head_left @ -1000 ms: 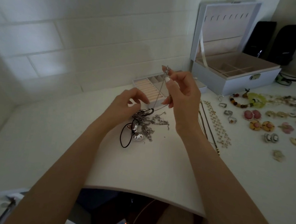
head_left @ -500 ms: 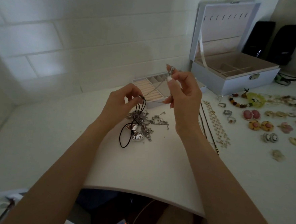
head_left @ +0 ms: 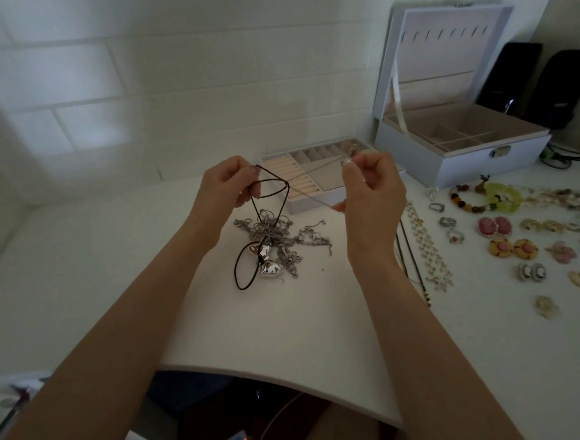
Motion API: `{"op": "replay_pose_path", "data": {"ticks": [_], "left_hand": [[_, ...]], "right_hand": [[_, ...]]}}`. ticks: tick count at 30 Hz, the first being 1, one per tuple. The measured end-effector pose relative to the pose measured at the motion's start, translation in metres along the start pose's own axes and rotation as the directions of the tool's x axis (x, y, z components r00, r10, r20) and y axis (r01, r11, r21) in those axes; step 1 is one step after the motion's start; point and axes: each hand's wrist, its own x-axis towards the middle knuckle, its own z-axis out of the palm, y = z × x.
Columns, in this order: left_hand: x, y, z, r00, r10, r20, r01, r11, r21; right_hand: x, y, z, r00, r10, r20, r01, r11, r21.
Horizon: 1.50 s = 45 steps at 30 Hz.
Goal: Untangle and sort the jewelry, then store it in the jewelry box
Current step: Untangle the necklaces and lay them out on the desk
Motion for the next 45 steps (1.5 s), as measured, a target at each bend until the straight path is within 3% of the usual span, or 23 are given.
{"op": "replay_pose_path", "data": {"ticks": [14,21,27,30,34,36,40,45], "left_hand": [[0.001,0.0,-0.002,0.999,0.028,0.031,-0.028,1.0,-0.003],[0.003,-0.008,-0.002,0.993,-0.056,-0.104,0.061,0.997,0.038],[0.006,-0.013,-0.009,0.923,-0.21,-0.324,0.22,0.975,-0.005],[0.006,-0.012,-0.012,0.903,-0.21,-0.374,0.206,0.977,-0.052],[0.005,-0.006,-0.009,0.939,-0.138,-0.315,0.108,0.988,-0.112],[0.004,-0.006,-0.006,0.952,-0.112,-0.285,0.101,0.993,-0.054],[0.003,-0.015,-0.004,0.976,-0.092,-0.197,0.138,0.962,0.237],[0.005,-0.025,-0.001,0.993,0.005,-0.116,0.067,0.789,0.611]], "right_hand": [[0.002,0.003,-0.002,0.996,0.078,0.042,-0.077,0.997,-0.011],[0.0,0.004,0.0,0.998,0.061,0.0,-0.061,0.997,-0.054],[-0.001,0.003,-0.001,0.998,0.039,-0.057,-0.042,0.997,-0.063],[0.0,0.002,-0.001,0.997,0.045,-0.061,-0.049,0.997,-0.056],[0.0,-0.001,-0.002,0.999,0.051,-0.007,-0.051,0.998,-0.026],[-0.001,-0.002,-0.003,0.997,0.073,0.04,-0.073,0.997,0.005],[-0.001,-0.005,-0.002,0.983,0.136,0.122,-0.143,0.988,0.05],[-0.002,-0.009,-0.001,0.933,0.17,0.318,-0.217,0.969,0.119]]}}
